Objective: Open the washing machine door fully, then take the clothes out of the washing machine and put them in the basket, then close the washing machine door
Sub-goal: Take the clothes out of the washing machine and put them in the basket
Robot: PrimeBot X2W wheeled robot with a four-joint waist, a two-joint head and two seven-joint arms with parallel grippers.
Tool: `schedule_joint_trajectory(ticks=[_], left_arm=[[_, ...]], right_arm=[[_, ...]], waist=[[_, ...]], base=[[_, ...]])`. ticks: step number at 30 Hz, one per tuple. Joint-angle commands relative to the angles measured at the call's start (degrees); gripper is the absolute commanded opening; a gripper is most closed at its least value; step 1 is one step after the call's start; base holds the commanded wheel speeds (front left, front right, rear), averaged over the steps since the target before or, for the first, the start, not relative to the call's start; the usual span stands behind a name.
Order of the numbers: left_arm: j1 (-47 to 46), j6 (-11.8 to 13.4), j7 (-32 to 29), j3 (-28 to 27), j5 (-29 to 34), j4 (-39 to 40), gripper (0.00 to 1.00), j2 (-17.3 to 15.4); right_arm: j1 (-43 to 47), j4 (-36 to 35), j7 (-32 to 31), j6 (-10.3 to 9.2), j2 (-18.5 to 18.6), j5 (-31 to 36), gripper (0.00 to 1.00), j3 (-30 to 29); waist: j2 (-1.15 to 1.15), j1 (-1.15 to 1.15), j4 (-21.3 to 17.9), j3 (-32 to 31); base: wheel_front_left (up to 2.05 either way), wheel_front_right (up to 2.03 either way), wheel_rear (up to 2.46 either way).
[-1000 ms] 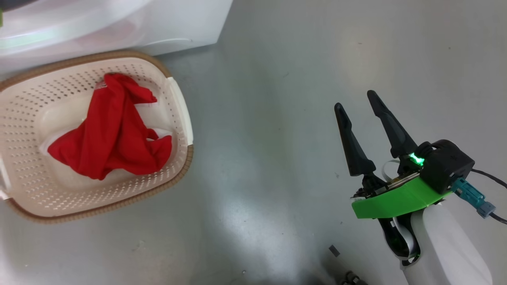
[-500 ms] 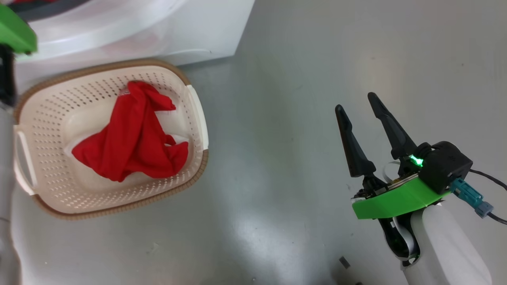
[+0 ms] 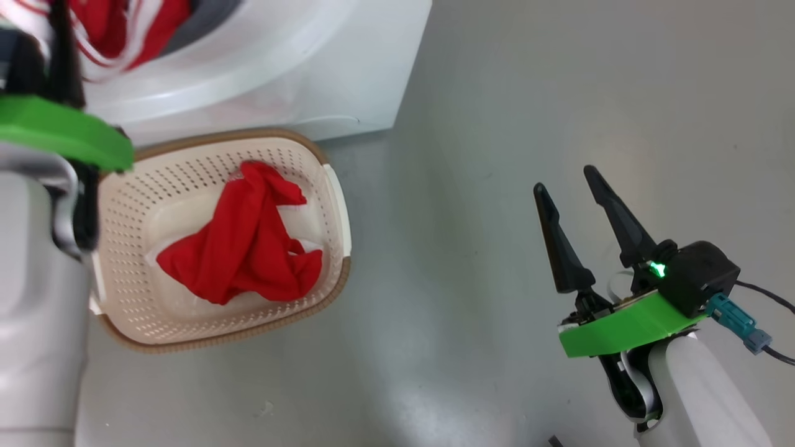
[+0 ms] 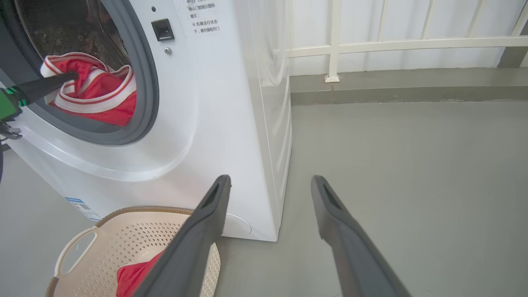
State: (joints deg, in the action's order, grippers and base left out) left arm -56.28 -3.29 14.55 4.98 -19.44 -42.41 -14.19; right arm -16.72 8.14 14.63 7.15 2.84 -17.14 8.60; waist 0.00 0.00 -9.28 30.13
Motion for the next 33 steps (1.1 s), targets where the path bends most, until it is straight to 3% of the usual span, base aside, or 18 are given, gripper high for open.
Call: schedule_joint_trajectory(ticks=[1, 8, 18, 33], left_arm=[[1.6, 0.5, 0.4, -1.6, -0.5, 2.6, 0.0, -2.2], [8.8, 1.5, 0.4, -1.8, -0.8, 11.3, 0.0, -1.4], [20.1, 4.8, -1.3, -1.0, -0.1, 25.8, 0.0, -1.0], [32.2, 6.6, -2.4, 0.5, -1.5, 38.2, 0.0, 1.1]], right_arm=[[1.3, -1.1, 0.4, 0.34, 0.0, 0.2, 1.0, 1.1], [2.3, -1.2, 0.4, 0.34, 0.0, 0.4, 1.0, 0.4], [4.2, -1.7, 0.4, 0.34, 0.0, 0.9, 1.0, -1.6], [6.8, -2.0, 0.4, 0.34, 0.0, 1.4, 1.0, -3.6]], waist=[[0.0, 0.0, 0.8, -1.4], [0.0, 0.0, 1.6, -4.0], [0.0, 0.0, 3.0, -7.7], [0.0, 0.0, 6.5, -13.0]], base=[[0.0, 0.0, 0.0], [0.0, 0.0, 0.0], [0.0, 0.0, 0.0], [0.0, 0.0, 0.0]])
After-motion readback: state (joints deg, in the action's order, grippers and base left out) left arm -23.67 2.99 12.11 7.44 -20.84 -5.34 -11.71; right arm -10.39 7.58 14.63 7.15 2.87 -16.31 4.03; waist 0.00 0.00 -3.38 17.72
